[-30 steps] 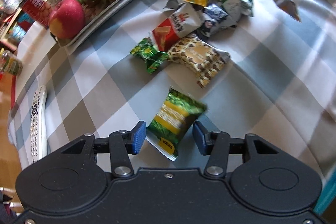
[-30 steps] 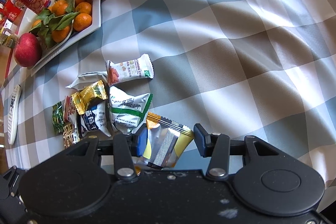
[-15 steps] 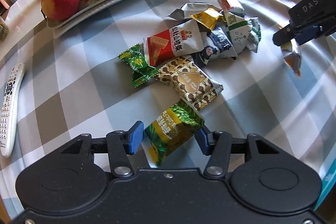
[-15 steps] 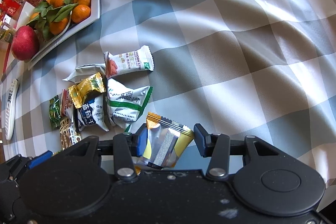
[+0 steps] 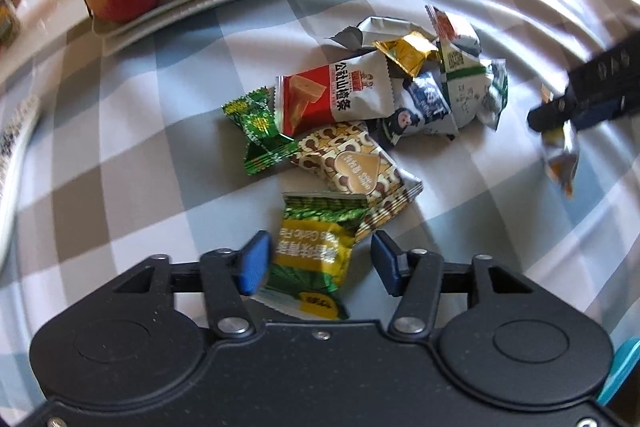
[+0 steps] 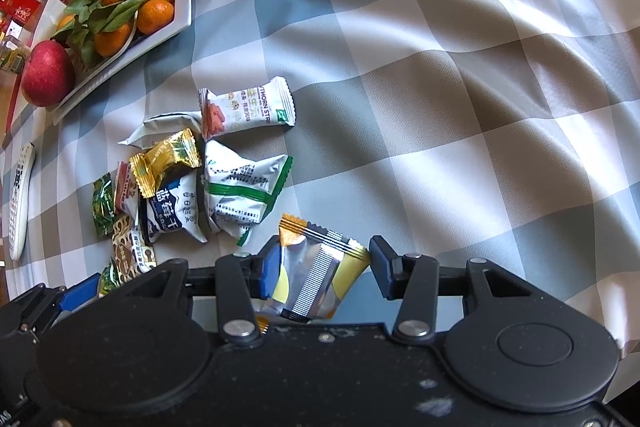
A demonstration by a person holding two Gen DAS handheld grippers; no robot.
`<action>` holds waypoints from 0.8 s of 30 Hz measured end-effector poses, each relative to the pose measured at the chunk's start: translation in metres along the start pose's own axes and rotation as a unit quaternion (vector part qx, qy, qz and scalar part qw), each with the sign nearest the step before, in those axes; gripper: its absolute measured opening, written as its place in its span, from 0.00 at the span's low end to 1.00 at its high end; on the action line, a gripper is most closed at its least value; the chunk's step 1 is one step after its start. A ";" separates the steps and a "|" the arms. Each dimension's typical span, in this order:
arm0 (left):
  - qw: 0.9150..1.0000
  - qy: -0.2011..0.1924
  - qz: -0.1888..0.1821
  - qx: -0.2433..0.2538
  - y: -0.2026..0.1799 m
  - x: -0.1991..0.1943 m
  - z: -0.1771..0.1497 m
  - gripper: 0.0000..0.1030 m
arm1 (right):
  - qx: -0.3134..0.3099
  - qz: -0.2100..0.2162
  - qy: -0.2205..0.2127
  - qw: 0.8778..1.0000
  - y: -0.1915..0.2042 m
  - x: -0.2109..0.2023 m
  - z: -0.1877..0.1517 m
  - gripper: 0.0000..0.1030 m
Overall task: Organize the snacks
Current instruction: 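Lift both held snacks and carry them back toward the gold tray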
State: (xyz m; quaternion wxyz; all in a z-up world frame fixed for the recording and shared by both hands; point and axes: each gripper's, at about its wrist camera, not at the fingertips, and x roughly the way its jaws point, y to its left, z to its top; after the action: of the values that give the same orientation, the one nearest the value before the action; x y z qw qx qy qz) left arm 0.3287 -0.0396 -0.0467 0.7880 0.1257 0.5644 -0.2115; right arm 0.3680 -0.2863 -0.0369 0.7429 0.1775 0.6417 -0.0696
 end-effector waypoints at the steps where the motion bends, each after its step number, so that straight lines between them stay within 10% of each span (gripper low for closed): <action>1: 1.000 0.000 -0.004 -0.008 0.000 0.000 0.001 0.63 | -0.001 0.000 0.002 1.000 0.000 0.001 0.000 0.48; 24: 0.988 0.039 -0.021 -0.151 0.015 -0.001 0.008 0.41 | -0.022 -0.014 0.006 1.000 0.008 0.010 -0.005 0.48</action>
State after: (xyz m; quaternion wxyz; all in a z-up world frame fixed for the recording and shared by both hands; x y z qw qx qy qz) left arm 0.3424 -0.0298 -0.0432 0.7704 0.0018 0.6230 -0.1355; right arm 0.3677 -0.2756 -0.0457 0.7416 0.1531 0.6500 -0.0647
